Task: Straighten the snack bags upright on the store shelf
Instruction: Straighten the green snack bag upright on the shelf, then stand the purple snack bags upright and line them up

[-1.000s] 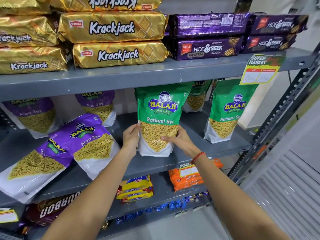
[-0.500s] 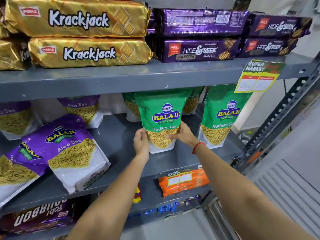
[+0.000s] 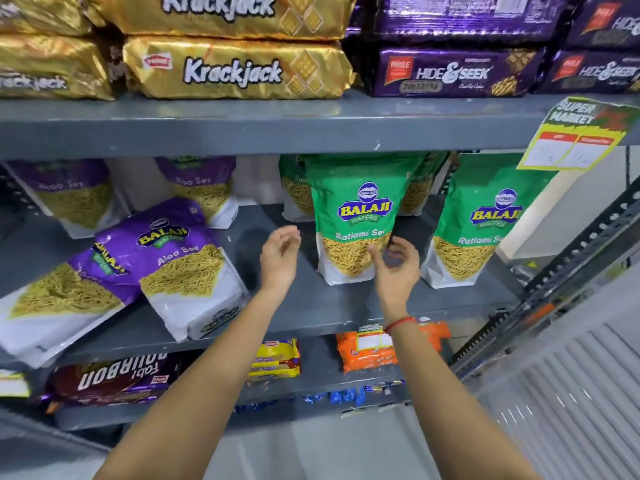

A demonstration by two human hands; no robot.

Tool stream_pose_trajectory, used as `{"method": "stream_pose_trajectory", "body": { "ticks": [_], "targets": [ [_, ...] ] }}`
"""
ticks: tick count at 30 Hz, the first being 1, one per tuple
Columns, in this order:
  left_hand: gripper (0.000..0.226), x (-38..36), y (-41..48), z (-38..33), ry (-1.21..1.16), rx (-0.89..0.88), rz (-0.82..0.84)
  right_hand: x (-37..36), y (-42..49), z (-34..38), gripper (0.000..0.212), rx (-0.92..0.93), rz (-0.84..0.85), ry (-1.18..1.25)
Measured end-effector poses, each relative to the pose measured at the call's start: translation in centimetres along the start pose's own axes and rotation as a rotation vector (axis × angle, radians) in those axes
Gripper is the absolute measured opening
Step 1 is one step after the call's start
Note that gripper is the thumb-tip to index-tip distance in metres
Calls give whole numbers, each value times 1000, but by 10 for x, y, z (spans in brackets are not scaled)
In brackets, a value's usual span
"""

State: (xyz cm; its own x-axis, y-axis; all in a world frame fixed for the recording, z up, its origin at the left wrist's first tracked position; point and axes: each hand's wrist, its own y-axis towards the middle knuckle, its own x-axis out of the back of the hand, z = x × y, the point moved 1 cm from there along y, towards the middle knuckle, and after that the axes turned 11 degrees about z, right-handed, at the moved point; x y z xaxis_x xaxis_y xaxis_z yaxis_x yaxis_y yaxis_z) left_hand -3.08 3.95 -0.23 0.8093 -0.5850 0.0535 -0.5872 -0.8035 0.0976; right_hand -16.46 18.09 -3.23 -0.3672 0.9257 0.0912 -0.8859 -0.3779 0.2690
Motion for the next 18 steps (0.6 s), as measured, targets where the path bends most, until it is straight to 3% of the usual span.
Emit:
{"method": "stream_pose_trajectory", "body": {
  "ticks": [2, 5, 8, 11, 14, 16, 18],
  "targets": [
    [18, 30, -7, -12, 29, -48, -54, -23, -22, 10, 21, 124, -16, -44],
    [18, 84, -23, -20, 79, -94, -252, -74, -48, 25, 13, 151, 269, -63],
    [19, 135, -43, -12, 149, -15, -489, -132, -65, 38, 26, 29, 622, -91],
    [23, 175, -60, 8, 183, 116, -602, -174, -77, 50, 48, -174, 932, -187],
    [39, 197, -67, 28, 101, 313, -531, -196, -85, 54, 53, -315, 1118, -204],
    [45, 198, -73, 35, -86, 524, -307, -202, -88, 51, 56, -384, 1128, -169],
    [36, 196, -80, 37, -205, 658, -38, -202, -89, 50, 52, -402, 1109, -150]
  ]
}}
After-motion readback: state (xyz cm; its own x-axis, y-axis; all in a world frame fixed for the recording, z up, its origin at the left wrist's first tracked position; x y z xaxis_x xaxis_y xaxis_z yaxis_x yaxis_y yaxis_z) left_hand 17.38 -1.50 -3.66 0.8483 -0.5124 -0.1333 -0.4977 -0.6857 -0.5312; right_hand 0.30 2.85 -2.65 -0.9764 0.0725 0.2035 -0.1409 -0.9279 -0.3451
